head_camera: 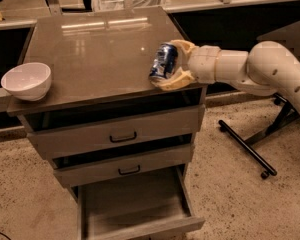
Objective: Pick pepsi can from bottom drawer and place on counter
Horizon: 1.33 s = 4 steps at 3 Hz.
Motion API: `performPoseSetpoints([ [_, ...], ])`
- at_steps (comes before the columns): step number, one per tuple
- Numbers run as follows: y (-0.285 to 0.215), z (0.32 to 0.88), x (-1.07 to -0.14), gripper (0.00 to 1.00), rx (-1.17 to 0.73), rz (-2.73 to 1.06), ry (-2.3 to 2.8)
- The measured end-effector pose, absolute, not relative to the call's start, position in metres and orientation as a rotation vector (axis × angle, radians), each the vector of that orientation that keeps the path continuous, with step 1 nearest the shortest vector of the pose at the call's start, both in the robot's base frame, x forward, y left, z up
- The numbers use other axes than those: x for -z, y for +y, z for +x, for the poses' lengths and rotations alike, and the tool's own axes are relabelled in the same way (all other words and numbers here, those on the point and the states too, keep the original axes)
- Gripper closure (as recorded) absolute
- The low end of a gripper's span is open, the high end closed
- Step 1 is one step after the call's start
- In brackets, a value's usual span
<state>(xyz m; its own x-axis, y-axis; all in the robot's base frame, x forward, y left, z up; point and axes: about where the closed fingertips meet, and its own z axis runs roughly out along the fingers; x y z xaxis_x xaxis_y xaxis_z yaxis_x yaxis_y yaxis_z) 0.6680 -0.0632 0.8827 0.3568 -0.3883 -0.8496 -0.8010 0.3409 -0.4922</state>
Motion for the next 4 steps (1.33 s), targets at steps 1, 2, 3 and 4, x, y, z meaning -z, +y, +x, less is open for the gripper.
performPoseSetpoints([
  [1,-0.038,0.692,-0.881,1.0,-0.433,-1.175,1.38],
  [2,-0.026,0.717,-0.866,1.0,-0.447,-1.077,1.538],
  [3,-0.018,0.74,-0.851,1.0,-0.523,-0.978,1.651],
  [4,-0.005,0.756,-0.841,0.82,-0.655,-0.938,1.651],
])
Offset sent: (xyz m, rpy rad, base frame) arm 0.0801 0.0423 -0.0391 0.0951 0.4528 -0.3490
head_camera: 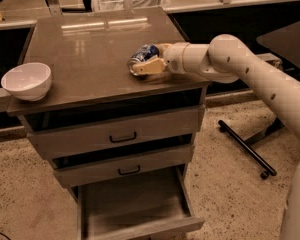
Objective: Pick pepsi can from bottom drawer and place on counter
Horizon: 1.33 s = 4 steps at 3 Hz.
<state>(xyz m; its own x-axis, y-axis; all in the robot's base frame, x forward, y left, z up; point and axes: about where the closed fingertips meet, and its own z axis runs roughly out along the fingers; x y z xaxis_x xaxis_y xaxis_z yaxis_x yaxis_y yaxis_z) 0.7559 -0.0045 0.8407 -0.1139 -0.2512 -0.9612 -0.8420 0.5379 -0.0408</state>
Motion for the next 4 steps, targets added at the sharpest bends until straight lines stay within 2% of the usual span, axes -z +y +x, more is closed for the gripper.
performPoseSetpoints([
  [1,-0.003,0.759,-0.841,0.5,-0.666,-0.938,1.646],
  [3,-0.002,0.758,-0.841,0.04,-0.667,-0.939,1.645],
  [4,-0.002,0.754,-0.861,0.0,-0.679,-0.956,1.626],
])
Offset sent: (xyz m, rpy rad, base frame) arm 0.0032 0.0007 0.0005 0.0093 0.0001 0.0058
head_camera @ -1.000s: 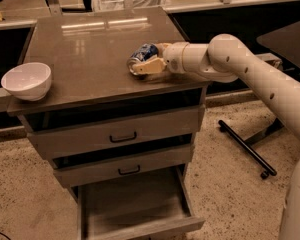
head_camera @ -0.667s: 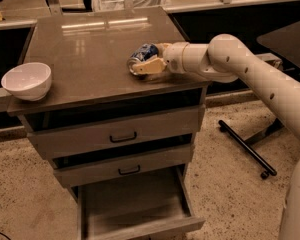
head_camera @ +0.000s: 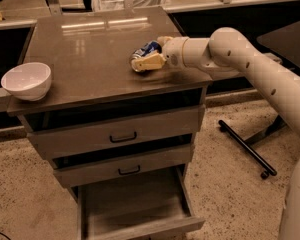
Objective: Pick pepsi can from bottom drawer and place on counter
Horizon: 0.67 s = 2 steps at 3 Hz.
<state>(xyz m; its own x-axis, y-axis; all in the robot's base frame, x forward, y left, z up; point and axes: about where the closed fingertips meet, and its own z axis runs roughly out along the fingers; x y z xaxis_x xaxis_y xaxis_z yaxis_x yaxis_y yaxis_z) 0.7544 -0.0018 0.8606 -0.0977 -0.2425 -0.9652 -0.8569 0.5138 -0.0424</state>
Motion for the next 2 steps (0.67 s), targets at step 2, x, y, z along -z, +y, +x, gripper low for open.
performPoseSetpoints([
  [2,-0.008,0.744,-0.896,0.0,-0.734,-0.978,1.577],
])
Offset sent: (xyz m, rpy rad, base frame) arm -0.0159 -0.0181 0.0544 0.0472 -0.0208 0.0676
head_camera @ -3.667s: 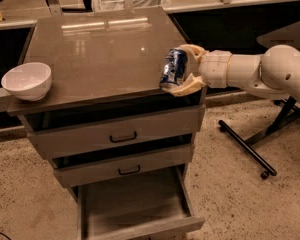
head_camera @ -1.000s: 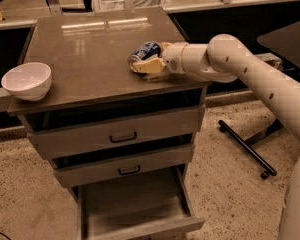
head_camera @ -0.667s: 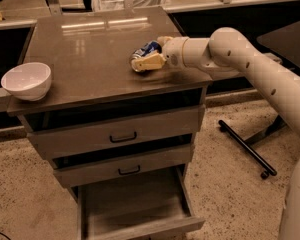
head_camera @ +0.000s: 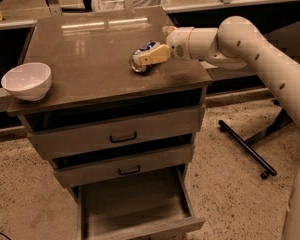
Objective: Pick pepsi can from bottom drawer and place on counter
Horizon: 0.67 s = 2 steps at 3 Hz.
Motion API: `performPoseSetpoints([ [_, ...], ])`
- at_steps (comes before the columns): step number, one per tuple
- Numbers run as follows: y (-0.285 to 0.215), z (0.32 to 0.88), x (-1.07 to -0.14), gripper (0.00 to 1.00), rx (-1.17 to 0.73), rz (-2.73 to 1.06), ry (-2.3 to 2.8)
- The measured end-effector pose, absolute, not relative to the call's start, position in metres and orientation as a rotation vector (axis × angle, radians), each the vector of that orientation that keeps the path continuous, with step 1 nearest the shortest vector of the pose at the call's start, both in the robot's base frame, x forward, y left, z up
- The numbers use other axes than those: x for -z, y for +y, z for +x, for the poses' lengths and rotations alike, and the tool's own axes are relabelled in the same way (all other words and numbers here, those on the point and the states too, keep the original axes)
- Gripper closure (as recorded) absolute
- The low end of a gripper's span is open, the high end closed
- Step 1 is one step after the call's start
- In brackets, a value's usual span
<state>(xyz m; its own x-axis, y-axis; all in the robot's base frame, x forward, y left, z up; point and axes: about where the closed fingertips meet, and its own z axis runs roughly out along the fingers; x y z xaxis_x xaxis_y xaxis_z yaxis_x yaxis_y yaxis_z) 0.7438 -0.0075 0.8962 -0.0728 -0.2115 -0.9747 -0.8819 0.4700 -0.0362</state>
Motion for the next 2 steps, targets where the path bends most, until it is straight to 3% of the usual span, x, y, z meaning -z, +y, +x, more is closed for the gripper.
performPoseSetpoints([
  [2,-0.036,0.723,-0.92,0.0,-0.452,-1.042,1.698],
])
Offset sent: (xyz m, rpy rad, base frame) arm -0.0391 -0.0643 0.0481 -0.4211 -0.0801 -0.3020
